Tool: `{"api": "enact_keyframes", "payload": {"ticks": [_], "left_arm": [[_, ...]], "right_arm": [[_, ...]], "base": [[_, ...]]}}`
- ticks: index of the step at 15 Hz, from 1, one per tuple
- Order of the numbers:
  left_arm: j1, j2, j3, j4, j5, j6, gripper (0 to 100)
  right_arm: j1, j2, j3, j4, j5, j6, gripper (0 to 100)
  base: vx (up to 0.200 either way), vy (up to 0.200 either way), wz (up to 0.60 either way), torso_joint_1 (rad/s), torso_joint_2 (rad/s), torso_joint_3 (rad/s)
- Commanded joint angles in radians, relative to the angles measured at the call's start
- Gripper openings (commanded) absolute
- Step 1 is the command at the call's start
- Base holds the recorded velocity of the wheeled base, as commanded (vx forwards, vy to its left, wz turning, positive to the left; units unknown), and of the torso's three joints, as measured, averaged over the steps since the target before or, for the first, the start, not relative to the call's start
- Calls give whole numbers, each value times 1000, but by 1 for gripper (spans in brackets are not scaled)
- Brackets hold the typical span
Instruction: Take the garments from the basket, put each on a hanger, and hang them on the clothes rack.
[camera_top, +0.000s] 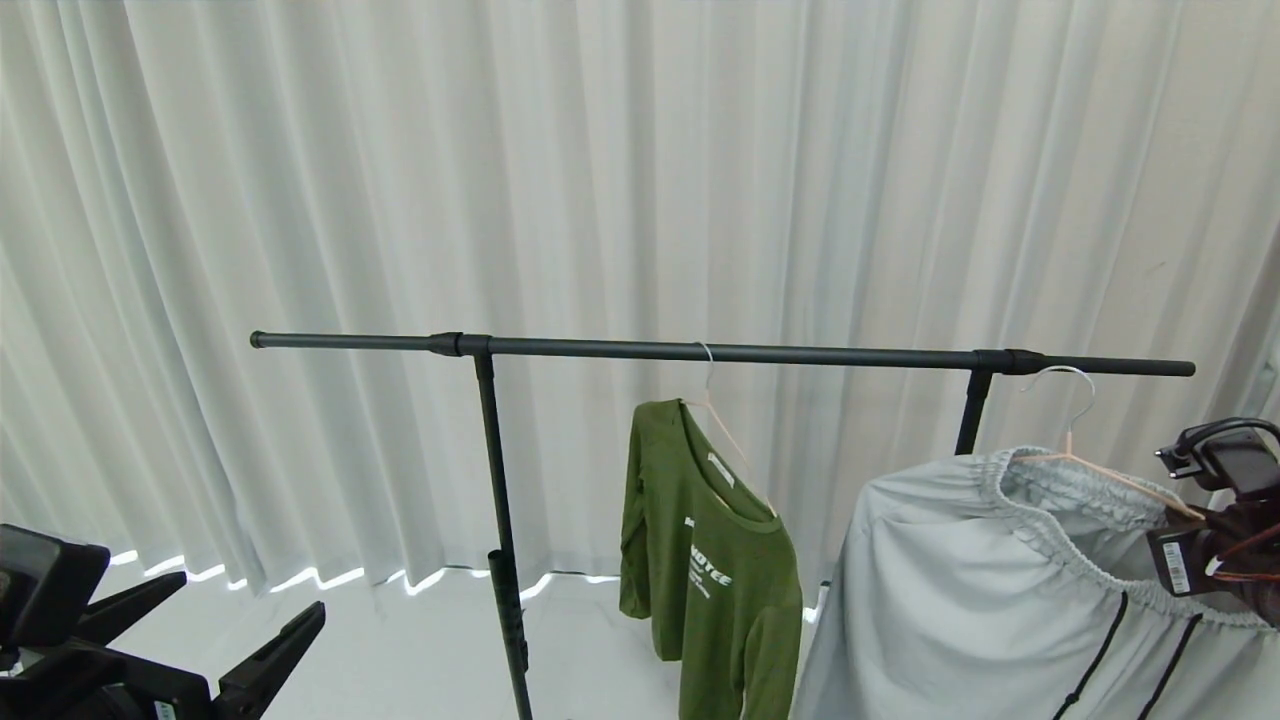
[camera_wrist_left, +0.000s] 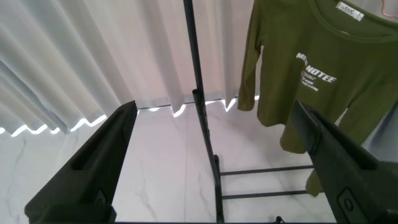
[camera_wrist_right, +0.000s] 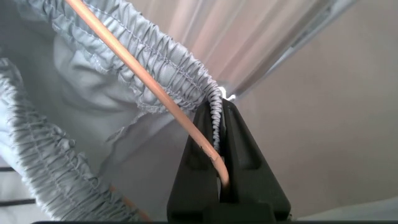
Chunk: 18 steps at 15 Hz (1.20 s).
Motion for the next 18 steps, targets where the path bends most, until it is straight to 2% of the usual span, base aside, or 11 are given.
{"api": "enact_keyframes", "payload": {"ticks": [1,12,16,18], "left_arm": [[0,3,1,-1,0,0,100],[0,0,19,-1,-1,3,100],[0,-25,36,-1,-6,48,100],[0,-28,36,-2,-7,49,100]], "right_arm": [[6,12,0,0,-1,2,0],[31,53,-26,-1,-1,4,0],[31,67,-44,-1,-3,4,0],[32,102,-72,-1,-44,2,0]], "base": [[0,0,0,0,0,0],[200,0,0,3,1,2],[0,0,0,0,0,0],[0,0,0,0,0,0]]}}
